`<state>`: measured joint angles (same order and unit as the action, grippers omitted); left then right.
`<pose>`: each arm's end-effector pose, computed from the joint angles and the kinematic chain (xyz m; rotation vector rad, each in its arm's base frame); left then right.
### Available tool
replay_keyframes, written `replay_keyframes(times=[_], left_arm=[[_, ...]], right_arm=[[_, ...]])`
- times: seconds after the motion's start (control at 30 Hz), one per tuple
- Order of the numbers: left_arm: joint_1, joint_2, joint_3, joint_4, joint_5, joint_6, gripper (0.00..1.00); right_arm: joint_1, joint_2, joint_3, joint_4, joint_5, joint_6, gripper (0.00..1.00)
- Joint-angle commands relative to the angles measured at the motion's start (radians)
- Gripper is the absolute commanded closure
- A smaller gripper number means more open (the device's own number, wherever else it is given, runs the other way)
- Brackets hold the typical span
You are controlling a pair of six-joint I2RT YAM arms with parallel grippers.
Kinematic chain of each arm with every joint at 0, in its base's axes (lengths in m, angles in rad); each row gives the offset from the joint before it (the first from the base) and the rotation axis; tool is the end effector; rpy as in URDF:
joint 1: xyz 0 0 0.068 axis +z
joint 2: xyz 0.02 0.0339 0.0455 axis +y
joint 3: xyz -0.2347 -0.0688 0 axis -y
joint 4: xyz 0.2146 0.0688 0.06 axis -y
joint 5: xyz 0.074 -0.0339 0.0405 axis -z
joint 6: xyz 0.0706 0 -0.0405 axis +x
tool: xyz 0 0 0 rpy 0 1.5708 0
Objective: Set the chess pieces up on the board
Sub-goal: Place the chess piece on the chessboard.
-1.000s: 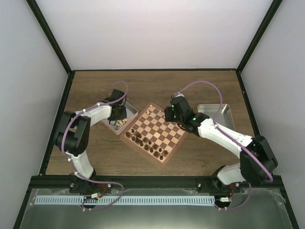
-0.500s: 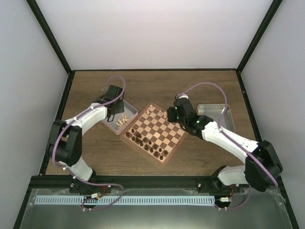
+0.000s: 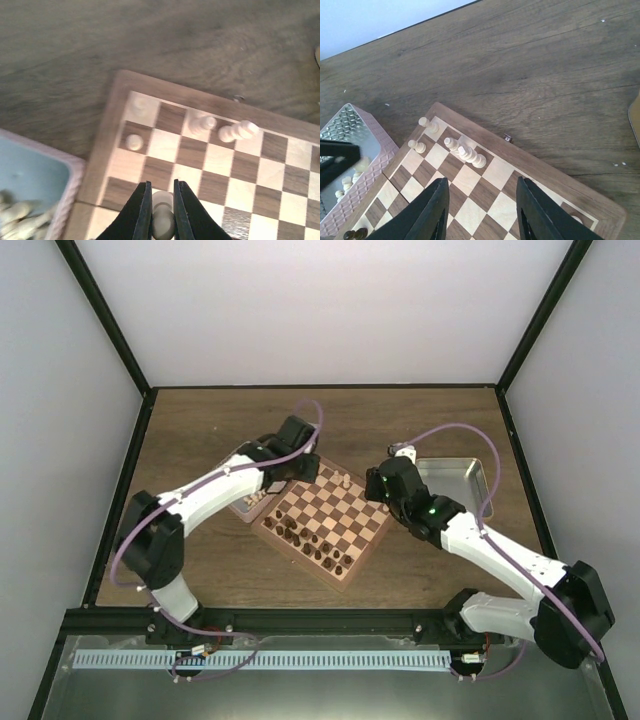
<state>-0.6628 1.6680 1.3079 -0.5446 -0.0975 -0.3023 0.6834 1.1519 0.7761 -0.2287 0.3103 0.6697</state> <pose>0.2832 -0.2123 0.2142 0.4055 2.4596 -0.2924 0.2171 0.1490 0.2247 0.1632 2.1707 0.4480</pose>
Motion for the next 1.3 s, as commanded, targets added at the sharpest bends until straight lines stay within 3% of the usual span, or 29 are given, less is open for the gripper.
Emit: replay_keyframes(times=[0.0, 0.4, 1.27], left_arm=[[-0.049, 0.12, 0.081, -0.071, 0.029, 0.032, 0.91], [-0.065, 0.388, 0.323, -0.178, -0.042, 0.032, 0.9], [-0.046, 0.432, 0.301, -0.121, -0.055, 0.04, 0.84]], right_arm=[[-0.004, -0.032, -0.016, 0.011, 0.047, 0.027, 0.61], [-0.008, -0.035, -0.019, 0.009, 0.061, 0.013, 0.59], [-0.013, -0.036, -0.019, -0.01, 0.056, 0.016, 0.58]])
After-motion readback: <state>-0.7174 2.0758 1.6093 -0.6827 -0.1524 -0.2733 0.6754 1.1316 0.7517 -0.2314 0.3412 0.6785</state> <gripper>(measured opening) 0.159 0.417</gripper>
